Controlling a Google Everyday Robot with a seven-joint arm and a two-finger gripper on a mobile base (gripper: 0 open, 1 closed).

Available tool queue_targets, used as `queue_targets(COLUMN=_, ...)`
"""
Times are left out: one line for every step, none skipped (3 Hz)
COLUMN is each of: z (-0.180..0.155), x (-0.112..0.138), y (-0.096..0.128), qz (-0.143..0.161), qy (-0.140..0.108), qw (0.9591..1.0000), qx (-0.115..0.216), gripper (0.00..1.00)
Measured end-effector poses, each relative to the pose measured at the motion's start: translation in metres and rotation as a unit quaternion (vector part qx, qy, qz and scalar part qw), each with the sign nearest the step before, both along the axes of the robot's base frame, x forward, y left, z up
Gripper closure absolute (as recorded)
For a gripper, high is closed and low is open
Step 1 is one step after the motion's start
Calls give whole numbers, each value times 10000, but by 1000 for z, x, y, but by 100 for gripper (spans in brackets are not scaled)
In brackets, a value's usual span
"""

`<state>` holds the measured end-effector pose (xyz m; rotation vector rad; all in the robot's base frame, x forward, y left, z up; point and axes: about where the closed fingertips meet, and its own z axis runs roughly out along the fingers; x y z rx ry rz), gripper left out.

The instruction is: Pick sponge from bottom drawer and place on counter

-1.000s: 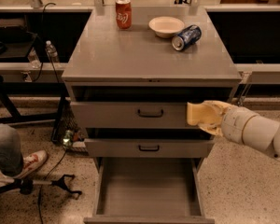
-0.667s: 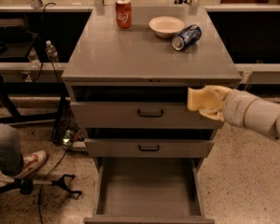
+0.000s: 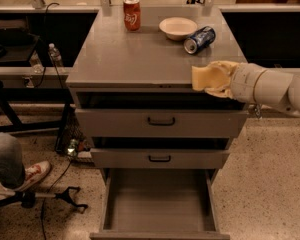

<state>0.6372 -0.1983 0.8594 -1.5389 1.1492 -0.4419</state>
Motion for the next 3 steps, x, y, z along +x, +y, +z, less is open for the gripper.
queue_targets(z=32, x=21, y=18, qz=345, qy=-187, qw=9990, qx=-229, gripper=100)
queue_targets(z=56, x=44, y=36, qz=681, qy=-127, qw=9962, qx=-521, gripper=100)
queue_targets(z=60, x=68, y=49, qz=914, qy=190, qw=9914, qx=-921, gripper=100)
